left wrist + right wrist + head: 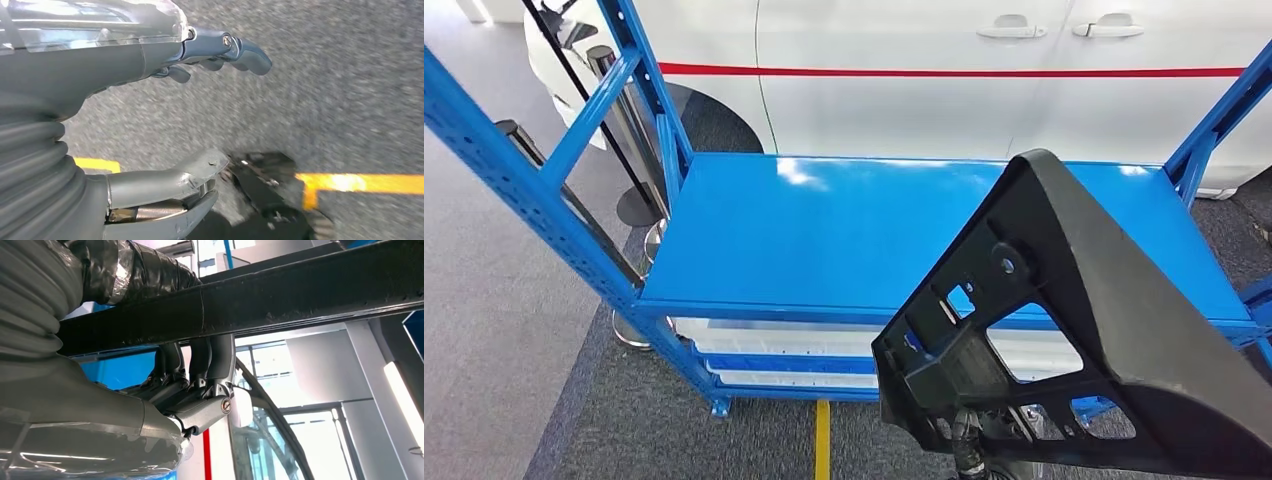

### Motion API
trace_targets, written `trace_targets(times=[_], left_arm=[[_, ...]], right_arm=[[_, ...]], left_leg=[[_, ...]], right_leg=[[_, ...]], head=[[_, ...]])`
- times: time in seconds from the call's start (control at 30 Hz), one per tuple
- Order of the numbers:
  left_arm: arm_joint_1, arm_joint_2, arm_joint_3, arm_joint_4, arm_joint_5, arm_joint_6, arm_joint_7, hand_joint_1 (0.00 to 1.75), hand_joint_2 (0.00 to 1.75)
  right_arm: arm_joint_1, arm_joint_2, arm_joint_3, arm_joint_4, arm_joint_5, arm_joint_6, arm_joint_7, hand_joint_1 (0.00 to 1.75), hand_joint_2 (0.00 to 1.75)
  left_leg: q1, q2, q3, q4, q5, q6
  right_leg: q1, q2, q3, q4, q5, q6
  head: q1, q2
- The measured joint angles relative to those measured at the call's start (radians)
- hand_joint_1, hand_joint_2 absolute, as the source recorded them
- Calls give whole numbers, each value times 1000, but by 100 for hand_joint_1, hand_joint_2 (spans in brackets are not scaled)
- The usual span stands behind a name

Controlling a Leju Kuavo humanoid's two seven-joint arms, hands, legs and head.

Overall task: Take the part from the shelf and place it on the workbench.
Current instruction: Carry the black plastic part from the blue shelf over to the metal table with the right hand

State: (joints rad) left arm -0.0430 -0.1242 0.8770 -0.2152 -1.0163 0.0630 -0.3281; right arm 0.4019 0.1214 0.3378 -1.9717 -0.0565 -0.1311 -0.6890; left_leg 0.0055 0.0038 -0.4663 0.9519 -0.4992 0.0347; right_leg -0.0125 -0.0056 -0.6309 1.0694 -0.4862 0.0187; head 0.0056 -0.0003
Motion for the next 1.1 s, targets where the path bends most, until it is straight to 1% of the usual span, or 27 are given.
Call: trace_targets(times=[0.07,0.1,0.13,0.17,0.2,0.23,0.3,0.33,0.37,0.43,0.47,0.5,0.57,0.6,0.63,0.67,0.7,0.73,0.77,0.8,0.83,0.87,0.93,0.97,1.0,1.03,1.1], left_arm=[[0,0,0,0,0,0,0,0,175],[1,0,0,0,0,0,0,0,175],[1,0,0,0,0,0,0,0,175],[1,0,0,0,0,-1,1,0,175],[1,0,0,0,0,-1,1,0,175],[1,0,0,0,0,-2,1,0,175],[1,-1,0,0,0,-3,2,0,175],[1,-1,0,0,0,-4,2,0,175],[1,-1,0,0,0,-4,2,0,175],[3,-1,0,0,0,-6,2,0,175],[4,0,1,0,0,-6,2,0,175],[4,0,1,0,0,-7,2,0,175],[4,0,1,0,-1,-8,2,0,175],[4,0,1,0,-1,-8,2,0,175],[4,0,1,0,-1,-8,2,0,175],[4,0,1,0,-1,-9,2,0,175],[4,0,1,0,-1,-10,2,0,175],[3,0,1,0,-2,-10,1,0,175],[3,1,1,0,-3,-11,1,0,175],[2,2,1,-1,-4,-11,1,0,175],[0,3,1,-1,-6,-12,0,0,175],[-1,4,2,-2,-7,-12,-1,0,175],[-1,4,2,-1,-9,-14,-1,0,175],[-1,3,2,-1,-9,-14,-1,0,175],[0,3,2,-1,-9,-14,-1,0,175],[0,3,2,-1,-9,-14,-1,0,175],[0,3,2,-1,-9,-14,-1,0,175]], right_arm=[[1,0,0,1,0,-2,0,175,175],[1,0,-1,2,0,-2,0,175,175],[1,0,-1,4,0,-3,0,175,175],[1,0,-1,5,0,-3,0,175,175],[1,0,-1,5,0,-4,0,175,175],[1,0,-1,6,0,-4,0,175,175],[1,0,-2,6,1,-6,0,175,175],[1,0,-2,6,1,-6,0,175,175],[2,0,-2,6,1,-6,0,175,175],[3,0,-2,6,1,-5,0,175,175],[3,0,-2,6,1,-4,0,175,175],[3,1,-1,6,1,-4,0,175,175],[3,2,-1,8,1,-4,0,175,175],[3,3,-1,9,1,-4,0,175,175],[3,3,-1,11,1,-4,0,175,175],[3,3,-1,13,0,-4,0,175,175],[3,3,-1,16,-3,-4,0,175,175],[3,3,-1,18,-8,-4,0,175,175],[4,3,-1,20,-15,-3,0,175,175],[4,3,-1,21,-22,-3,0,175,175],[4,3,-1,23,-29,-2,0,175,175],[4,3,-1,23,-34,-1,0,175,175],[5,2,-1,25,-40,0,0,175,175],[6,2,-1,26,-41,0,0,175,175],[7,2,-1,27,-41,0,0,175,175],[8,2,-1,28,-41,0,0,175,175],[9,2,-2,31,-41,0,0,175,175]], left_leg=[[0,5,-29,2,21,10],[0,7,-44,7,29,10],[0,8,-60,14,38,9],[0,8,-77,22,45,7],[0,8,-94,32,52,4],[1,8,-110,43,56,0],[-1,7,-137,67,64,-9],[-3,6,-144,74,68,-15],[-4,6,-148,78,74,-21],[-1,5,-153,81,83,-34],[1,4,-160,91,67,-40],[3,3,-170,117,32,-46],[7,3,-198,222,-72,-56],[8,3,-209,283,-109,-60],[9,3,-211,331,-121,-62],[9,3,-199,350,-109,-62],[8,3,-171,336,-80,-59],[7,2,-124,285,-51,-53],[4,2,-65,210,-38,-45],[1,1,-7,127,-39,-37],[-2,0,35,61,-49,-31],[-6,0,57,21,-60,-25],[-7,2,54,-2,-48,-15],[-6,4,46,-7,-34,-8],[-3,6,34,-12,-19,-1],[-1,9,19,-14,-5,5],[-3,12,-18,-5,17,11]], right_leg=[[-2,2,-28,106,-100,5],[-3,2,-37,163,-128,8],[-3,2,-38,203,-132,11],[-4,2,-26,216,-113,13],[-6,2,3,194,-82,14],[-8,2,47,142,-56,14],[-6,3,135,15,-56,8],[-4,4,158,-27,-69,3],[-1,5,165,-46,-79,-5],[0,3,153,-51,-68,-24],[-1,0,143,-52,-58,-34],[-3,-2,131,-54,-46,-44],[-2,-4,101,-53,-22,-53],[-1,-5,85,-51,-11,-54],[0,-5,68,-48,0,-54],[1,-6,52,-44,10,-53],[2,-7,37,-40,19,-51],[3,-7,23,-37,29,-49],[4,-6,13,-34,38,-47],[5,-7,6,-32,47,-43],[5,-8,2,-32,56,-38],[4,-9,0,-35,66,-32],[1,-11,-2,-42,83,-18],[1,-9,-8,-37,73,-13],[1,-6,-16,-19,44,-9],[0,-3,-27,17,-2,-6],[-2,1,-50,131,-99,0]], head=[[0,0],[0,0],[0,0],[0,0],[0,0],[0,0],[0,0],[0,0],[0,0],[0,0],[0,0],[0,0],[-1,0],[-1,0],[-1,0],[-1,0],[-1,0],[-1,0],[-1,0],[-1,0],[-1,0],[-1,0],[0,0],[0,0],[0,0],[0,0],[0,0]])
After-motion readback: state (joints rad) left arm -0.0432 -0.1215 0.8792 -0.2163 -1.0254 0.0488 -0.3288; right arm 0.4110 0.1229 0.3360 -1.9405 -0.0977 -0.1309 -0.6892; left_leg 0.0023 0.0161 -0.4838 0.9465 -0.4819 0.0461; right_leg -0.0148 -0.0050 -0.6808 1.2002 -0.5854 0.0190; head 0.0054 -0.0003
